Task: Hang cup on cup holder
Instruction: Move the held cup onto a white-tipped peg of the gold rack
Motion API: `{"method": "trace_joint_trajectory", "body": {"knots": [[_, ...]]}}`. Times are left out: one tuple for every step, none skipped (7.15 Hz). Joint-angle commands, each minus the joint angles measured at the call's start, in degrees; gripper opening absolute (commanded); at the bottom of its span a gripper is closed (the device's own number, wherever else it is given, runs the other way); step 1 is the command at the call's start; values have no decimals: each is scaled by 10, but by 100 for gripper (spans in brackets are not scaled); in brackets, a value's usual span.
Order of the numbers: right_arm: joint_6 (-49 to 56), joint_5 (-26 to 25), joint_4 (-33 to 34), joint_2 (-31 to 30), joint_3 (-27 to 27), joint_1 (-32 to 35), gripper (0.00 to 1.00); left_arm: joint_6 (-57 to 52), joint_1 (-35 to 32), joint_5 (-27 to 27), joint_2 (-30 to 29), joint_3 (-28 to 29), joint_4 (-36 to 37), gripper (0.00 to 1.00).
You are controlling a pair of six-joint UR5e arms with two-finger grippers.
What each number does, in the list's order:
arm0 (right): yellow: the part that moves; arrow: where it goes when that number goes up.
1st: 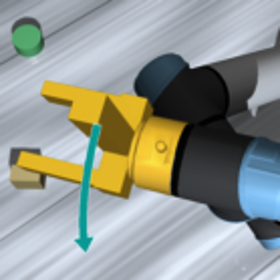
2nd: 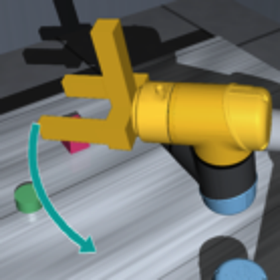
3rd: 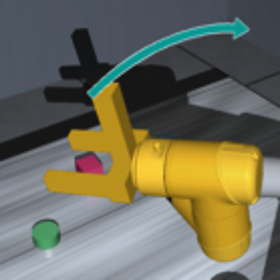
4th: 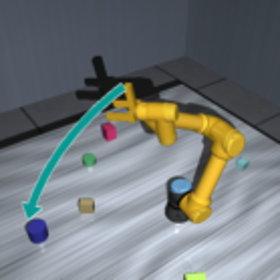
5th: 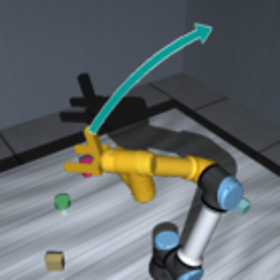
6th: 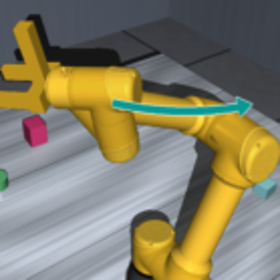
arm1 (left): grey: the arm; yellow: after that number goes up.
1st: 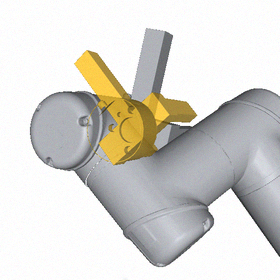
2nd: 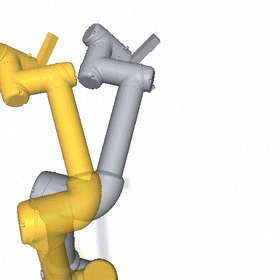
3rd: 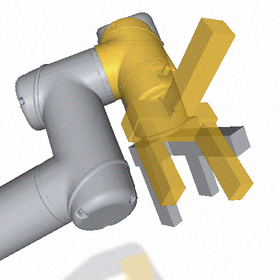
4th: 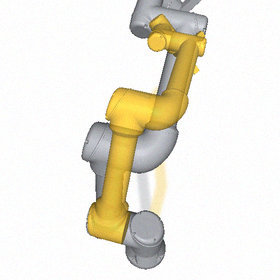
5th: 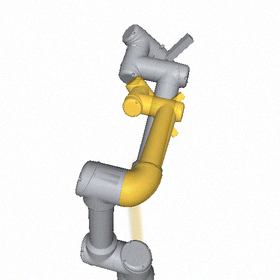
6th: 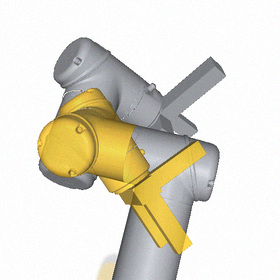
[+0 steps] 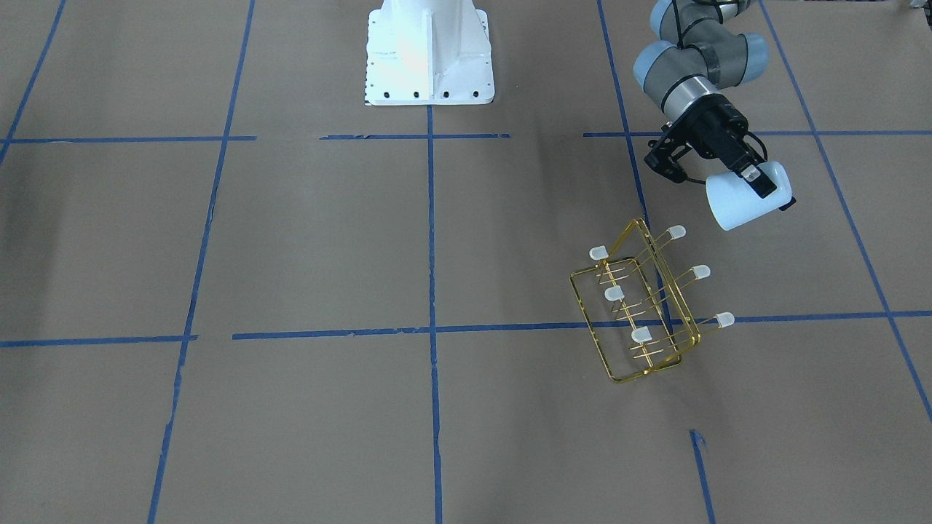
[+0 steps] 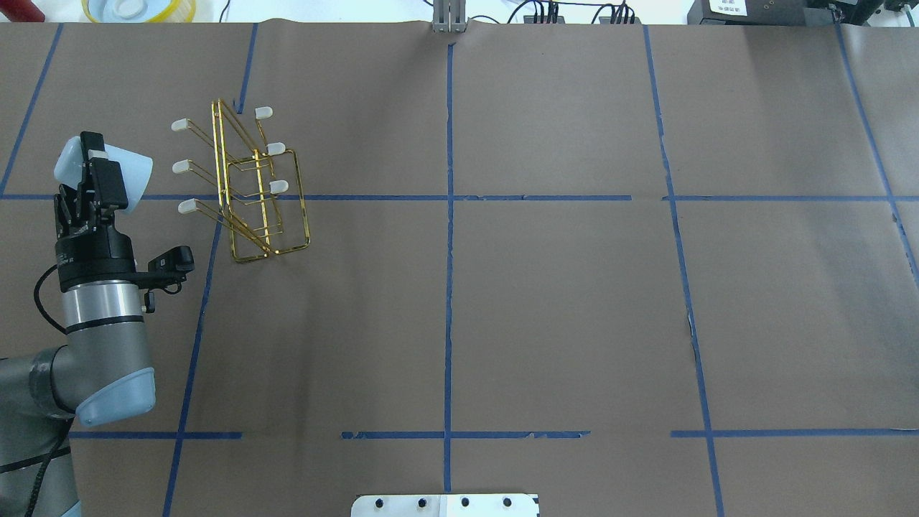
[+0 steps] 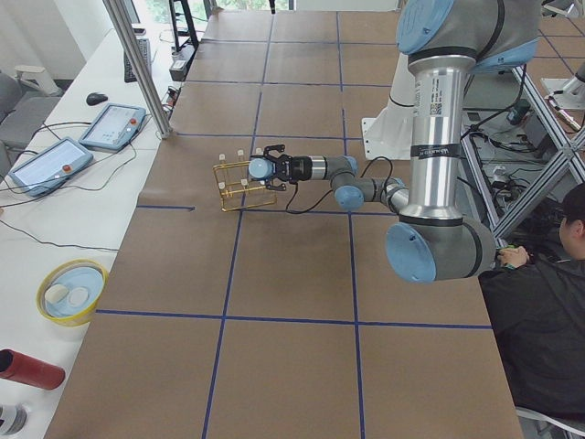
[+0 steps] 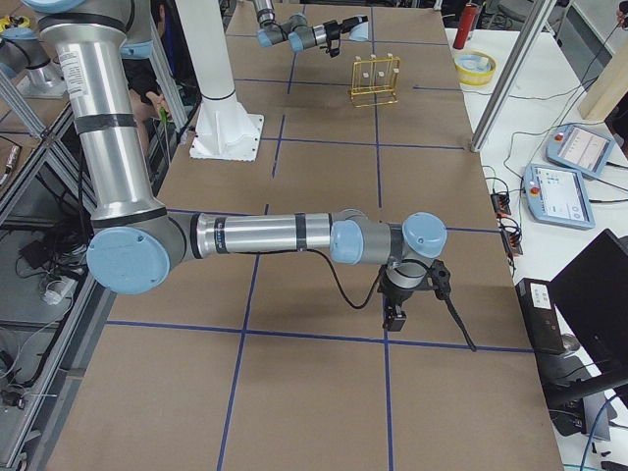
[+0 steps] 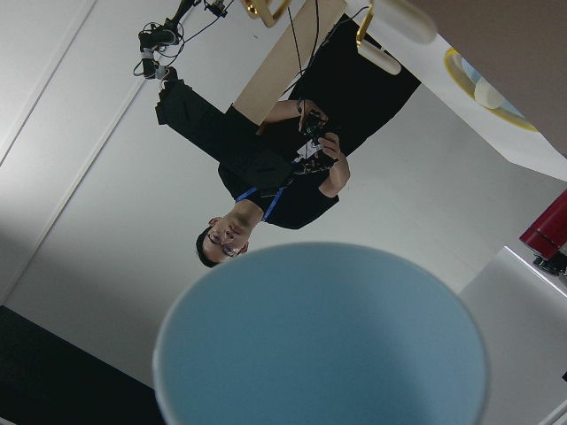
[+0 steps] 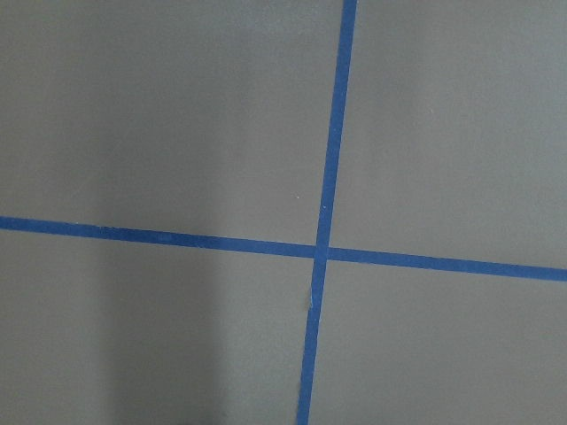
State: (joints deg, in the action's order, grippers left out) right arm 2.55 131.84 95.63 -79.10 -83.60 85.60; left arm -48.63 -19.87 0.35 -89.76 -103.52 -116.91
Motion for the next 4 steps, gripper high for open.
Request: {"method": "trace_joint_trajectory", "body": {"knots": [[0, 0, 0, 0, 0, 0, 100, 1, 10, -21, -6, 18, -1, 0], [0, 0, 0, 0, 0, -1, 100, 3, 10, -29, -11, 32, -3, 0], [0, 0, 0, 0, 0, -1, 100, 4, 11, -32, -20, 45, -4, 0], [0, 0, 0, 0, 0, 0, 100, 4, 11, -33, -27, 55, -4, 0]]}}
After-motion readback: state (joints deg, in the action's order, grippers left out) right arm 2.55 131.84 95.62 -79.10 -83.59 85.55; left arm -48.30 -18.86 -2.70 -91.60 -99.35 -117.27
